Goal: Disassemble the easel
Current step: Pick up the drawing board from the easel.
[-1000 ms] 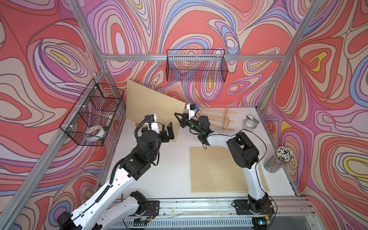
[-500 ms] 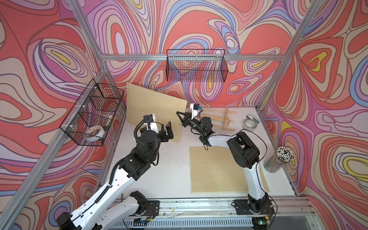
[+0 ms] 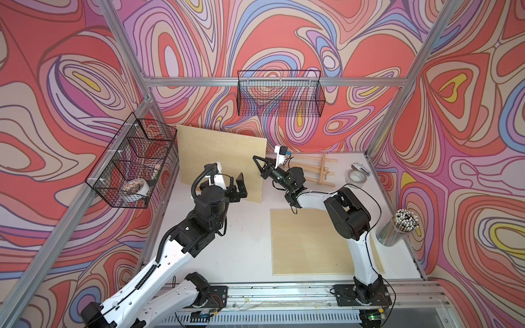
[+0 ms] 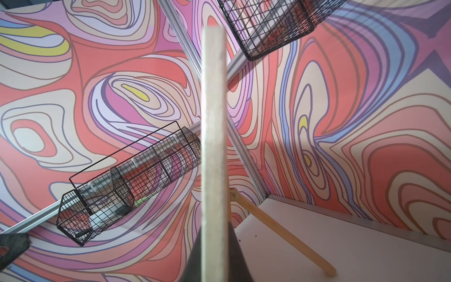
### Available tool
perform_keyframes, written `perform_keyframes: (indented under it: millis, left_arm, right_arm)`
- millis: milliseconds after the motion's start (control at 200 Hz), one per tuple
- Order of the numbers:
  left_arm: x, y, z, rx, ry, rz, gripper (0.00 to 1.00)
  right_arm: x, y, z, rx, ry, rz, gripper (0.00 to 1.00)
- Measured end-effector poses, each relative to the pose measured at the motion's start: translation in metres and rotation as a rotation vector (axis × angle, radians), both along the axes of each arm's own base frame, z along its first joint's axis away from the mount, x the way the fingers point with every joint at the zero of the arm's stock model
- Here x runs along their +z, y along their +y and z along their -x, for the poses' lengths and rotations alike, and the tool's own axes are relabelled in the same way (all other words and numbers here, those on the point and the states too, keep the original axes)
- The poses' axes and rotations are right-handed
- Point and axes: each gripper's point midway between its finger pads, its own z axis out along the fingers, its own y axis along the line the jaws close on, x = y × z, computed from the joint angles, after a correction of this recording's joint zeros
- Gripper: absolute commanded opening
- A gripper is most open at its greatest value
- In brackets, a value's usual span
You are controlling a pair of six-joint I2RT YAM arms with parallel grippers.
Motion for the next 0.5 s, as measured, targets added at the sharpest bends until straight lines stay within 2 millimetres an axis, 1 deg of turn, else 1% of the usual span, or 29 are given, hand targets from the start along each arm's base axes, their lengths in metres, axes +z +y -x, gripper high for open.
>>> perform_keyframes:
  millis: [496]
  left_arm:
    - [-0.0031, -0.0012, -0.0019, 0.001, 0.009, -0.006, 1.0]
  right_arm:
    - [0.0015, -0.0036, -0.0015, 0.002, -0.006, 0.0, 0.0]
